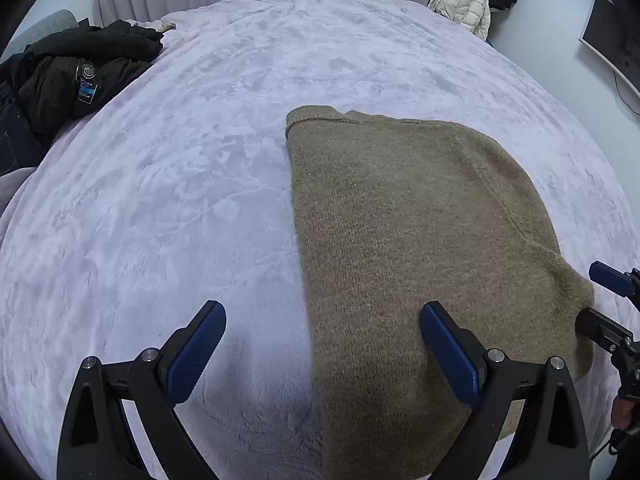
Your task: Fold small clothes
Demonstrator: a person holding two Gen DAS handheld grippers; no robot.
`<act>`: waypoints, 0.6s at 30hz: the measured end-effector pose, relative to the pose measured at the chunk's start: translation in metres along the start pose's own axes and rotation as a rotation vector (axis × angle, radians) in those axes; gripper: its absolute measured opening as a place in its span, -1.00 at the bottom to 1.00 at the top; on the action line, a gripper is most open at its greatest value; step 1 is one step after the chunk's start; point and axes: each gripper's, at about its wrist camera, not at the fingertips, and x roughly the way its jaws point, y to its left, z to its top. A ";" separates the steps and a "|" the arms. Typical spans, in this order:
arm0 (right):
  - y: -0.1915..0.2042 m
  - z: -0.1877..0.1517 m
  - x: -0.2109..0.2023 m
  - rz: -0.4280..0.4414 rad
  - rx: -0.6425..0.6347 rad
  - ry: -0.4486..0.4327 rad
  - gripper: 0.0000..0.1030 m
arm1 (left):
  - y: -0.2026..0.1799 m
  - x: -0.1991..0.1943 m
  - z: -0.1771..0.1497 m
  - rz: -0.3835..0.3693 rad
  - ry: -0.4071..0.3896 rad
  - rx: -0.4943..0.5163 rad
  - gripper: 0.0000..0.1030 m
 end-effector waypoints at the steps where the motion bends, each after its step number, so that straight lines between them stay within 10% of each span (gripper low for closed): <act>1: 0.001 0.003 0.003 0.005 -0.005 0.007 0.57 | 0.000 0.000 0.002 -0.003 0.001 -0.002 0.91; 9: 0.007 0.022 -0.010 0.024 0.012 -0.062 0.58 | -0.006 0.003 0.016 0.020 -0.028 0.047 0.91; 18: -0.026 0.026 0.064 0.190 0.258 0.088 0.58 | -0.003 0.058 0.029 -0.296 0.175 -0.058 1.00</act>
